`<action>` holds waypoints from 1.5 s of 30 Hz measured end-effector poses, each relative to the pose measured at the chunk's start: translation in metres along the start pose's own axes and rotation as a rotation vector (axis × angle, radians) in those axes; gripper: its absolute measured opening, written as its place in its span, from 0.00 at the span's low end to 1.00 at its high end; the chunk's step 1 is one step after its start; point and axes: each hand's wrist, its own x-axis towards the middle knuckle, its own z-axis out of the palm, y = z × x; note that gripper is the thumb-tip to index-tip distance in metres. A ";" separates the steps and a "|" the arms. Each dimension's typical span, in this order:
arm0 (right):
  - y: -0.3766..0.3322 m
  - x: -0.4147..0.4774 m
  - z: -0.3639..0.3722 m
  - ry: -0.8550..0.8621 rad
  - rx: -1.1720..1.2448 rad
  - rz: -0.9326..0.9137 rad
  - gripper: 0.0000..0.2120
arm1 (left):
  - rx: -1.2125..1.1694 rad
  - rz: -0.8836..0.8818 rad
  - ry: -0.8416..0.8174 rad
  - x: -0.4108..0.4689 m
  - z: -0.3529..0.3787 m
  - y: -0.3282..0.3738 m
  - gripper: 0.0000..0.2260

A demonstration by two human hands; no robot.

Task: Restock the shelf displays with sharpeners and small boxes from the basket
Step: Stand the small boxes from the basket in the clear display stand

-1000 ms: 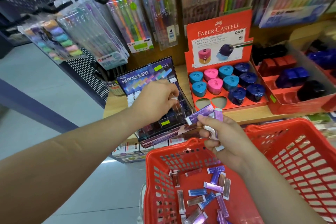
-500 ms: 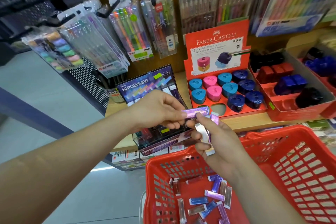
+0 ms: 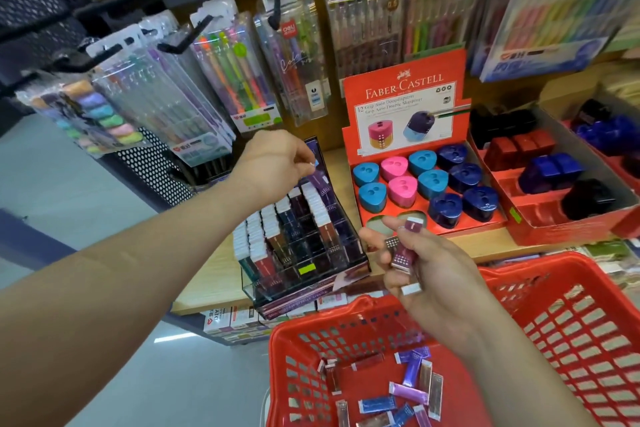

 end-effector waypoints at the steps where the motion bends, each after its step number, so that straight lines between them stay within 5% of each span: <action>1: 0.000 0.001 -0.002 -0.009 -0.011 -0.002 0.12 | 0.041 0.017 -0.003 0.001 0.003 0.001 0.09; 7: 0.000 0.000 -0.007 -0.006 -0.143 -0.030 0.13 | 0.262 0.165 -0.059 0.005 0.022 0.004 0.11; 21: -0.001 -0.006 -0.001 -0.030 -0.306 -0.129 0.12 | 0.349 0.145 -0.077 0.008 0.027 0.017 0.10; 24: 0.000 -0.007 0.001 -0.036 -0.324 -0.151 0.08 | 0.026 0.130 -0.143 -0.003 0.011 0.030 0.10; 27: 0.000 -0.008 0.001 -0.032 -0.344 -0.162 0.12 | -0.574 -0.016 -0.523 -0.023 -0.004 0.046 0.11; 31: 0.000 -0.010 0.003 -0.049 -0.380 -0.173 0.09 | -0.711 -0.044 -0.673 -0.041 0.000 0.044 0.10; 34: 0.000 -0.011 0.006 -0.076 -0.341 -0.160 0.14 | -0.856 -0.099 -0.590 -0.043 -0.004 0.037 0.07; 40: -0.009 -0.010 -0.003 -0.160 0.072 -0.026 0.16 | -0.809 -0.178 0.039 -0.018 -0.036 -0.009 0.06; 45: -0.011 -0.012 -0.004 -0.114 -0.048 -0.028 0.12 | -0.487 -0.184 0.121 -0.019 -0.022 -0.036 0.06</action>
